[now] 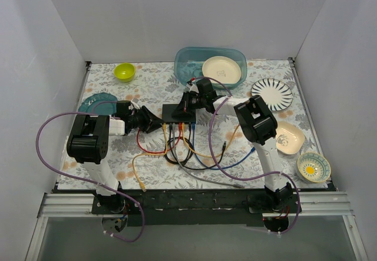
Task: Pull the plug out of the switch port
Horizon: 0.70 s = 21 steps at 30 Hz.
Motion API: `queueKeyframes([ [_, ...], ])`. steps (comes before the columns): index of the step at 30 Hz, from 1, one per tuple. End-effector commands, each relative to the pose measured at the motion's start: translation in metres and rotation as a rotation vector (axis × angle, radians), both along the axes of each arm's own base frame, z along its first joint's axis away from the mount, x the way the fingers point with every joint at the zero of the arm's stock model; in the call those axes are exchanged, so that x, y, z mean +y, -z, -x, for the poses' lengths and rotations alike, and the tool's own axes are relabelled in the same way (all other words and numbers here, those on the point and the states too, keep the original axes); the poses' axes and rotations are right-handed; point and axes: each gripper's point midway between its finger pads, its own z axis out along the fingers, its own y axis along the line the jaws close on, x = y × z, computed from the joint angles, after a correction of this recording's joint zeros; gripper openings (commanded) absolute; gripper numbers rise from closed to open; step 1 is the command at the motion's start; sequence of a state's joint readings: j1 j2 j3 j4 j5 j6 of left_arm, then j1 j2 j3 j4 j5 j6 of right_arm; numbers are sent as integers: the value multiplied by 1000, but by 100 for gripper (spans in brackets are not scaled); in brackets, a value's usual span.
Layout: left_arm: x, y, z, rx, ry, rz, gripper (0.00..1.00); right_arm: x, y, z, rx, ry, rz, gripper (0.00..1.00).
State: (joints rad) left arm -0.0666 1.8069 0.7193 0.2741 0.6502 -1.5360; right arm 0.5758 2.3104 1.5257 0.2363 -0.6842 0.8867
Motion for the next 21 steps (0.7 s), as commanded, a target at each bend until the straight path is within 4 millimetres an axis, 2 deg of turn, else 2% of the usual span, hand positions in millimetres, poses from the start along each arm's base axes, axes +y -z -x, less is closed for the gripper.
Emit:
queueKeyframes([
  [1, 18, 53, 31, 162, -13, -136, 34, -7, 15, 2, 18, 8, 41, 14],
  [14, -2, 61, 35, 180, 70, -129, 35, -7, 19, 1, 27, 8, 49, 14],
  [21, -4, 58, 33, 175, 75, -129, 32, -7, 18, 1, 22, 3, 54, 13],
])
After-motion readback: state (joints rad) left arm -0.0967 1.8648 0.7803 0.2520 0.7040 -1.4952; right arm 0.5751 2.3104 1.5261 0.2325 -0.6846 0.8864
